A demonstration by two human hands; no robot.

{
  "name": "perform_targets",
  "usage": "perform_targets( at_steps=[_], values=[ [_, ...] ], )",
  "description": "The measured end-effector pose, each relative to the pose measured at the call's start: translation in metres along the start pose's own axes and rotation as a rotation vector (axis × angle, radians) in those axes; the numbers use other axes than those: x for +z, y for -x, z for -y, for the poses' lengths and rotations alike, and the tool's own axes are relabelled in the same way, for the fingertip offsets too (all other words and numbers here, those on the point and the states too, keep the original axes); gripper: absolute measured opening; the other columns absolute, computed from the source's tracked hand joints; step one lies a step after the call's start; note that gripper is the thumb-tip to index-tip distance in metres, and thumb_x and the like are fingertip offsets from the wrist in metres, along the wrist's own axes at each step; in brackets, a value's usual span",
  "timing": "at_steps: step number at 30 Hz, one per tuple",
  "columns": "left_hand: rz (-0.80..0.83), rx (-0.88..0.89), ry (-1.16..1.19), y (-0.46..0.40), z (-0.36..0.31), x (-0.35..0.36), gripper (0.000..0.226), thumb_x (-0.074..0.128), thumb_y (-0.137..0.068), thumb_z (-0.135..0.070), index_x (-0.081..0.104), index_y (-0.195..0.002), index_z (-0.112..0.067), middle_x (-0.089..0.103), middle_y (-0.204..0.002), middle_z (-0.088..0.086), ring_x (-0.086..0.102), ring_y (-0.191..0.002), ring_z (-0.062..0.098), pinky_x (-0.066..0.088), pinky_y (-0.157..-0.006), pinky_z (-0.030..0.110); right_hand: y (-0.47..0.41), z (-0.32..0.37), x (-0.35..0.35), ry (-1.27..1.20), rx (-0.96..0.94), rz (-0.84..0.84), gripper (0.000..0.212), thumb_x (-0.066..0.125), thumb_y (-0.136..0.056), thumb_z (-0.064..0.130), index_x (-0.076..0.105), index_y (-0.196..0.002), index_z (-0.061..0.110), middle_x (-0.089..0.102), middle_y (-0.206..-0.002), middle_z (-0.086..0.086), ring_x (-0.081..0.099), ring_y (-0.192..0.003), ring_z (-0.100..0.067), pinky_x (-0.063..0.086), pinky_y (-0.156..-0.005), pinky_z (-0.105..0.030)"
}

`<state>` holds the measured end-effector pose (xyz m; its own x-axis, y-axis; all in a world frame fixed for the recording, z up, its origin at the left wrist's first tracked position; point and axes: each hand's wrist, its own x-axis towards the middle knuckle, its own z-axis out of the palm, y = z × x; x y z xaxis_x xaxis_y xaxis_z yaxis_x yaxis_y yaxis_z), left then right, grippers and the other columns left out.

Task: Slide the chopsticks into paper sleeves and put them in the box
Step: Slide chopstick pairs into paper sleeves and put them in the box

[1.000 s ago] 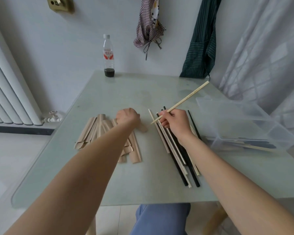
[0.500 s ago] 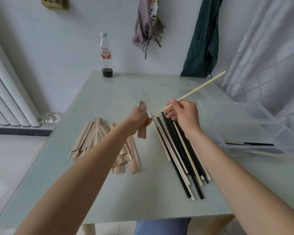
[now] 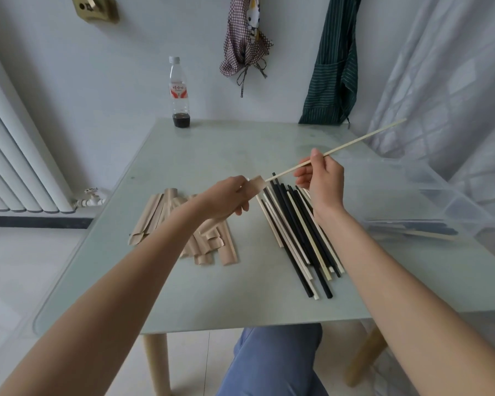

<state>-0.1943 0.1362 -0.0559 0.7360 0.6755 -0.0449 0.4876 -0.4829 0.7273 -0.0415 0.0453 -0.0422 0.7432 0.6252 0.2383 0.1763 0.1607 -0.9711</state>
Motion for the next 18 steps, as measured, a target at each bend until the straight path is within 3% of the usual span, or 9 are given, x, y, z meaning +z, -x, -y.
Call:
perform_targets(
  at_steps=[4, 8, 13, 18],
  values=[
    [0.067, 0.048, 0.200, 0.017, -0.004, 0.002, 0.029, 0.041, -0.100, -0.027, 0.054, -0.099, -0.001, 0.051, -0.068, 0.003, 0.049, -0.062, 0.019, 0.043, -0.068, 0.032, 0.007, -0.001, -0.003, -0.037, 0.063, 0.040, 0.036, 0.038, -0.101, 0.025, 0.056, -0.073, 0.013, 0.059, -0.058, -0.001, 0.053, -0.043, -0.004, 0.042, -0.048, -0.019],
    [0.066, 0.138, 0.151, 0.026, -0.011, 0.001, 0.027, 0.039, -0.101, -0.023, 0.056, -0.096, -0.002, 0.052, -0.068, 0.002, 0.048, -0.058, 0.016, 0.042, -0.061, 0.022, 0.015, 0.003, -0.006, -0.071, 0.090, 0.081, 0.034, 0.038, -0.102, 0.023, 0.056, -0.075, 0.010, 0.059, -0.059, -0.002, 0.053, -0.047, -0.007, 0.042, -0.049, -0.019],
    [0.075, 0.186, 0.128, 0.030, -0.011, 0.001, 0.029, 0.033, -0.102, -0.016, 0.058, -0.099, -0.002, 0.060, -0.071, 0.000, 0.050, -0.057, 0.017, 0.043, -0.063, 0.025, 0.024, 0.006, -0.009, -0.124, 0.125, 0.147, 0.034, 0.035, -0.102, 0.021, 0.056, -0.079, 0.008, 0.058, -0.064, -0.006, 0.053, -0.053, -0.010, 0.044, -0.055, -0.020],
    [0.081, 0.232, 0.106, 0.035, -0.016, 0.000, 0.031, 0.035, -0.102, -0.016, 0.060, -0.102, 0.001, 0.061, -0.071, -0.002, 0.050, -0.055, 0.012, 0.043, -0.060, 0.018, 0.029, 0.011, -0.015, -0.137, 0.127, 0.243, 0.034, 0.034, -0.102, 0.020, 0.058, -0.081, 0.009, 0.058, -0.066, -0.005, 0.055, -0.056, -0.009, 0.046, -0.058, -0.019]
  ],
)
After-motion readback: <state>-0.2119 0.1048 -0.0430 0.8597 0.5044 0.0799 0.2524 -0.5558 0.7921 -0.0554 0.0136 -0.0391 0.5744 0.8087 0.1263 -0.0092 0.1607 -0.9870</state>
